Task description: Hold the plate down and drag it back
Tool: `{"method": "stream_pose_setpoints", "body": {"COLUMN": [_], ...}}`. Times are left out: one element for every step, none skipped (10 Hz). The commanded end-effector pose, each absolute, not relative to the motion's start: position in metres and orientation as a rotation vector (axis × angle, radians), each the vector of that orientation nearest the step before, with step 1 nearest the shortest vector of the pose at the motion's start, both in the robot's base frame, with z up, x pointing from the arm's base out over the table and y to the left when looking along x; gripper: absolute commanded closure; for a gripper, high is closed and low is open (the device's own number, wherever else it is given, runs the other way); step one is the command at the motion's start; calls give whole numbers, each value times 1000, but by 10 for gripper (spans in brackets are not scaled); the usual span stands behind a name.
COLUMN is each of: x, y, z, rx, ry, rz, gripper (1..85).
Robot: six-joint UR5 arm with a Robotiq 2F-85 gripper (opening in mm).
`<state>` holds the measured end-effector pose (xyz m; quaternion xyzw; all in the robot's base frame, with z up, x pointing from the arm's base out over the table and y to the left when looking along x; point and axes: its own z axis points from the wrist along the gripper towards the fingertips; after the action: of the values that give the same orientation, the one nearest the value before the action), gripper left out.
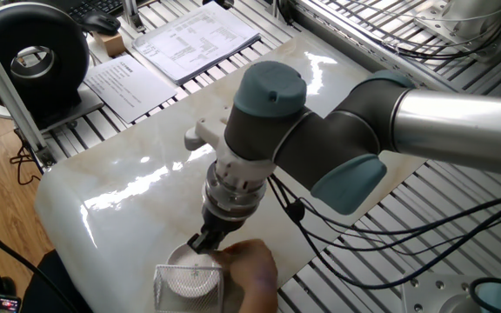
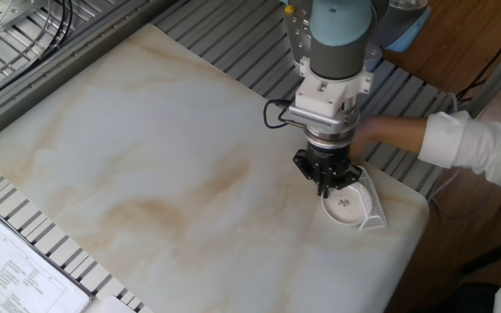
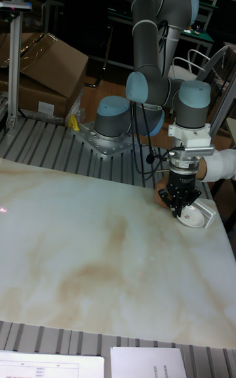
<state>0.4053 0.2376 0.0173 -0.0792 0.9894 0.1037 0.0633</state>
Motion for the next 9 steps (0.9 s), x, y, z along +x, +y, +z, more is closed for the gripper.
{"method": "stream_pose_setpoints", "body": {"x": [407, 409, 409, 408, 408, 407, 406, 405, 404], "y": [232, 229, 225, 221, 215, 207, 204, 204, 201], "z": [21, 21, 22, 22, 21, 21, 21, 21, 23], "rx": [-258, -270, -288, -299, -317, -336, -340, -340, -351], "ry": [2986, 2986, 2985, 2980, 2976, 2977, 2981, 2984, 2995], "rz": [315, 307, 306, 305, 303, 312, 304, 303, 306], "gripper": [847, 847, 847, 847, 847, 847, 847, 847, 847]}}
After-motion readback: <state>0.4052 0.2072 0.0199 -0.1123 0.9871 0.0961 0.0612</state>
